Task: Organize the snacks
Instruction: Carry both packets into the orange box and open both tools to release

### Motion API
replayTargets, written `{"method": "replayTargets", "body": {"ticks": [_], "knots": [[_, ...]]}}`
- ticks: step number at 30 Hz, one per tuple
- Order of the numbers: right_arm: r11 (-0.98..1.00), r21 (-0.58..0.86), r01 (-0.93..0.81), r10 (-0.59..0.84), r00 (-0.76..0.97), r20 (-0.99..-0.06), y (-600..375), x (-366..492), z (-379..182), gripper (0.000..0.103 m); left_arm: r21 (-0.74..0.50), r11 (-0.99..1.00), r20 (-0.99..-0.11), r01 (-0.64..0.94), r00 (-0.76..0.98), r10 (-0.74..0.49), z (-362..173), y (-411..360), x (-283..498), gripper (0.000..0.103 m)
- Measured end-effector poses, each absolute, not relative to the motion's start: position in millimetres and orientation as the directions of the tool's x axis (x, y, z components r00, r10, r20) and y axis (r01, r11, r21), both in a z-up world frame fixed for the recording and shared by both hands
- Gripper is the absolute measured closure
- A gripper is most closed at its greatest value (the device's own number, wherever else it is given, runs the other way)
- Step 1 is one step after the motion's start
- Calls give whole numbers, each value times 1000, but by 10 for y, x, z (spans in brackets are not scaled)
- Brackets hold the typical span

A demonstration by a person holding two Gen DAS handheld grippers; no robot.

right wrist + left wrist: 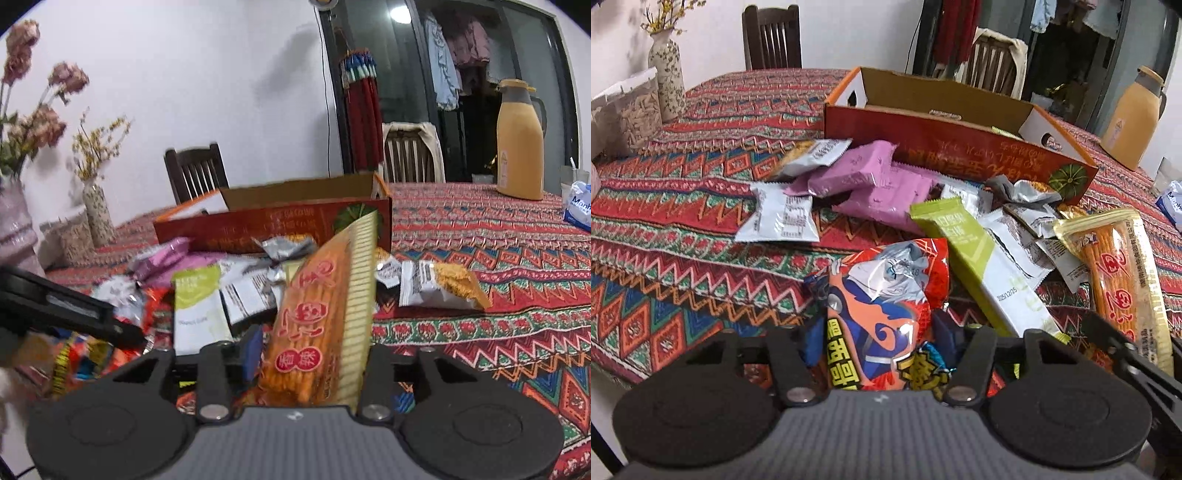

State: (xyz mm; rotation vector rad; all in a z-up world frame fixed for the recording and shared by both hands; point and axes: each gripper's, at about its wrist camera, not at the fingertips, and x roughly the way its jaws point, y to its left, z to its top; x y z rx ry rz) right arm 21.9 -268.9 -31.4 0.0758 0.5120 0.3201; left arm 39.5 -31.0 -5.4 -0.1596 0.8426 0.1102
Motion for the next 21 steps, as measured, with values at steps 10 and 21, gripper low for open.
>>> {"method": "replayTargets", "body": {"ticks": [10,21], "knots": [[949,147,-279,316,832,-457,-2681,191,-313,73,-75,989,-696,-130,717,42,62,-237,277,47],[951,131,-281,310,863,-399,-2672,227,-53,73,-76,994,-603,-81,798,19,394,-239,312,48]]}}
